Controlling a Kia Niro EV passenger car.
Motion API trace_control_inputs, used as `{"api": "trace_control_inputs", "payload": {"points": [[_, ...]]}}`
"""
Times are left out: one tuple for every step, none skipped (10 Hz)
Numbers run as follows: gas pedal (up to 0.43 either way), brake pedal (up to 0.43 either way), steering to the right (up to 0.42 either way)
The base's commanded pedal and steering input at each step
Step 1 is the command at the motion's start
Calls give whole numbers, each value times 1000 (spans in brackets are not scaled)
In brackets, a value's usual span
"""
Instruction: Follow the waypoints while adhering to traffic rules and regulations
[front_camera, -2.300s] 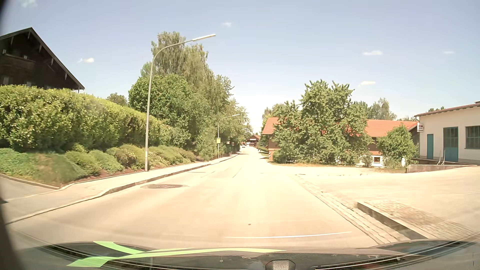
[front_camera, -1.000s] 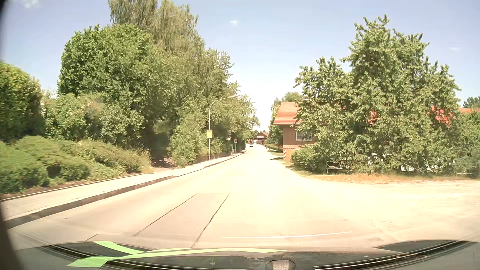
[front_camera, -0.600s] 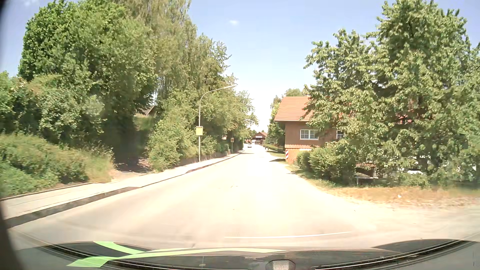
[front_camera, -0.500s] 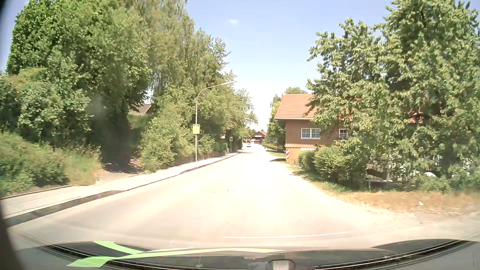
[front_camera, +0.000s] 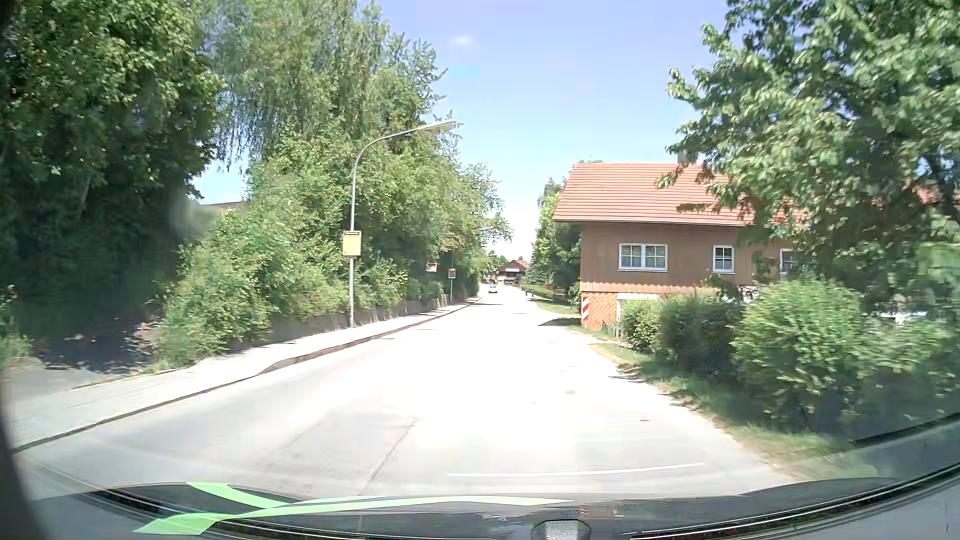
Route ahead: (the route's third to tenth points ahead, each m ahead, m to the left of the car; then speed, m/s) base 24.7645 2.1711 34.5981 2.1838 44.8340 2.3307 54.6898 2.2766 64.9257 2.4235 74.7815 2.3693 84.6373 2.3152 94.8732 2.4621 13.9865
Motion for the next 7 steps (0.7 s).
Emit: {"api": "trace_control_inputs", "payload": {"points": [[150, 0, 5], [150, 0, 5], [150, 0, 5], [150, 0, 5], [150, 0, 5], [157, 0, 5], [157, 0, 5]]}}
